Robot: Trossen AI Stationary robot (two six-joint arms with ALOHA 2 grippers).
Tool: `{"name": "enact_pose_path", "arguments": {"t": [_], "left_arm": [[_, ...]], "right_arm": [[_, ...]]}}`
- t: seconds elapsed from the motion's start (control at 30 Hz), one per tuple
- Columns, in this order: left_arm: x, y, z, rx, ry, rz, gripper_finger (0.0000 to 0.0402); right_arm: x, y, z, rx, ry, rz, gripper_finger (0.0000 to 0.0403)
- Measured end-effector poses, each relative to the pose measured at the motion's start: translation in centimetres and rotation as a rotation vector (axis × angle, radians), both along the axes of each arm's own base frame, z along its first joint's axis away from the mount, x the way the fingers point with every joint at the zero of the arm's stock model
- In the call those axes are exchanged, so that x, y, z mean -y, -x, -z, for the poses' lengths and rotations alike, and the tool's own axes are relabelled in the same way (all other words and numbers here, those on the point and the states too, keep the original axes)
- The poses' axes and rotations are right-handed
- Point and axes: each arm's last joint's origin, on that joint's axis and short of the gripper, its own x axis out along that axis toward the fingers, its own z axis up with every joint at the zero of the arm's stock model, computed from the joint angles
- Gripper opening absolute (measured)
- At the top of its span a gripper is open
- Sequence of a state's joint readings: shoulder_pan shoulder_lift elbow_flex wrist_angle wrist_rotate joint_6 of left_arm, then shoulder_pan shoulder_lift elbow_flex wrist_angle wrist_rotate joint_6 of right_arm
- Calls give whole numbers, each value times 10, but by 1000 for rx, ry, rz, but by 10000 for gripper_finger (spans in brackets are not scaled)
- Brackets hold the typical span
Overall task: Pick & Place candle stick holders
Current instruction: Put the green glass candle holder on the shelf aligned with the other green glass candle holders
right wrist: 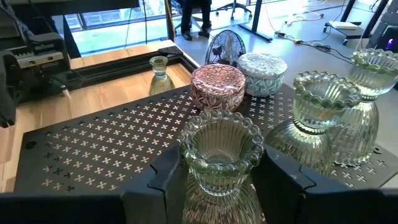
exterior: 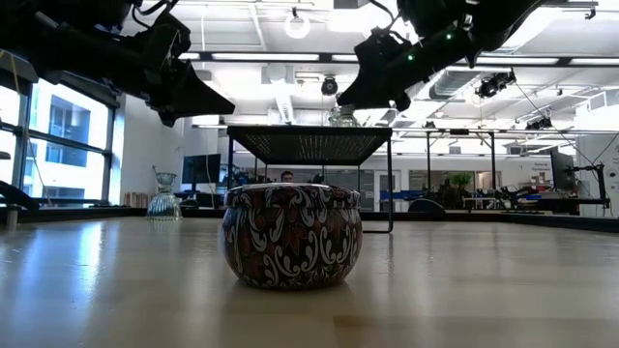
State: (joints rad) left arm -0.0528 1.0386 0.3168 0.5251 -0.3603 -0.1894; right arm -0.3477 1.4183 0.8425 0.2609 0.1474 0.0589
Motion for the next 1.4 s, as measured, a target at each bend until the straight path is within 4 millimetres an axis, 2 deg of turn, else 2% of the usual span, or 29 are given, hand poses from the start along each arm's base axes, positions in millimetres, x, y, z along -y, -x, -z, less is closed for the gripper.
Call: {"name": "enact_pose_path", "arguments": {"t": [0.37,0.6,0.9,1.03,1.23,1.4], "left_arm": [[0,0,0,2,1,1,1],[0,0,0,1,2,1,1],[0,0,0,-6,-20,5,1],[0,0,0,-13,-30,7,1],[0,0,0,-15,-32,17,1],[0,-2,-5,-34,-151,39,1]], "right_arm": [[3,1,0,-11,25,38,150],[2,0,-1,-3,40,-7,152],[3,0,0,-7,34,-4,230],[2,0,-2,1,40,-7,243],[-1,7,-13,20,57,-14,245],[-9,24,-28,-3,58,-25,245]]}}
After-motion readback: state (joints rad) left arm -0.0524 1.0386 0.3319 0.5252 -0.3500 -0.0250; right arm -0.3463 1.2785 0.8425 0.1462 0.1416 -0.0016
